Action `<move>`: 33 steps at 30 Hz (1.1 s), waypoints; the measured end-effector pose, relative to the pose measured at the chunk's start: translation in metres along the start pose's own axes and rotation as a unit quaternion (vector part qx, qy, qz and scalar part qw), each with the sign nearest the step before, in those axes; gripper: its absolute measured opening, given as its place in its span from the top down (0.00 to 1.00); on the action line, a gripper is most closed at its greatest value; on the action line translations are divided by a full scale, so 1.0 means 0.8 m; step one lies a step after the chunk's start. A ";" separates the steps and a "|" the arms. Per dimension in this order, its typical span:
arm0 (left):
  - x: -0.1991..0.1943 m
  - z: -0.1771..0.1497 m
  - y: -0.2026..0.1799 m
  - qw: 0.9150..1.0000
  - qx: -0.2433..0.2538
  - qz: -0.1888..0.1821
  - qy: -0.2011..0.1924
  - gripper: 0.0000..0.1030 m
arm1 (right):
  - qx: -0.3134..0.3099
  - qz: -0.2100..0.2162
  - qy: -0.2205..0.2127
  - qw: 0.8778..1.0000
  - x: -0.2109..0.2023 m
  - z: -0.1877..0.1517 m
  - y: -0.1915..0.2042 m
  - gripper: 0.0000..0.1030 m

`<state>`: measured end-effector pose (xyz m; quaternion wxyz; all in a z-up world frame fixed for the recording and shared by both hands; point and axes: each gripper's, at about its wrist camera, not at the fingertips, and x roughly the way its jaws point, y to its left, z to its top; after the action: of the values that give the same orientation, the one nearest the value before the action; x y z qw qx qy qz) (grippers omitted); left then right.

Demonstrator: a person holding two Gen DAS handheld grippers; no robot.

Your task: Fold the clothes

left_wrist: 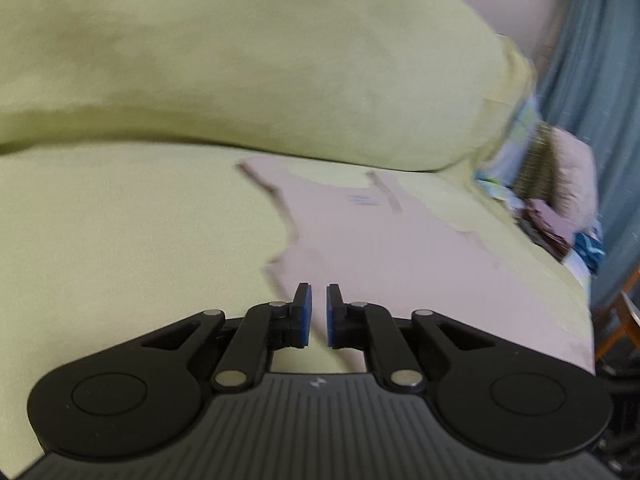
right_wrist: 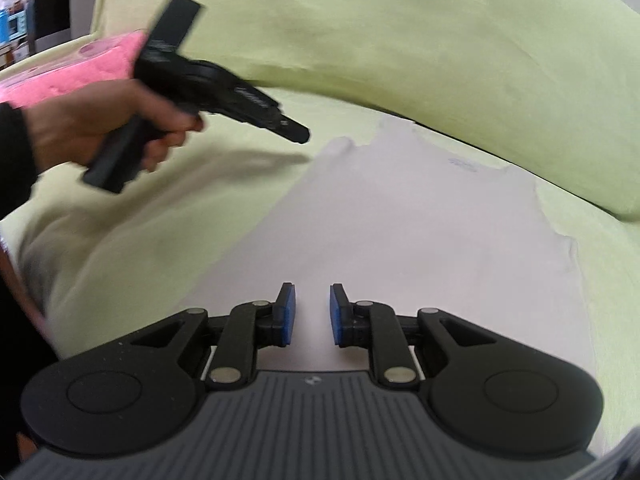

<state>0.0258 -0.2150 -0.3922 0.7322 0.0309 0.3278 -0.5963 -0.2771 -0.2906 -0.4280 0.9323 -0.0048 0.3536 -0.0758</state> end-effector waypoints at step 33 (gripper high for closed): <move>-0.028 -0.067 -0.148 0.985 0.123 0.030 0.115 0.37 | 0.073 0.006 -0.004 0.997 -0.097 -0.087 -0.067 0.76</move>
<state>-0.1053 -0.2069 -0.3815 0.6979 0.1988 0.3331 -0.6020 -0.3877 -0.3296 -0.4256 0.9320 0.0651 0.3434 -0.0956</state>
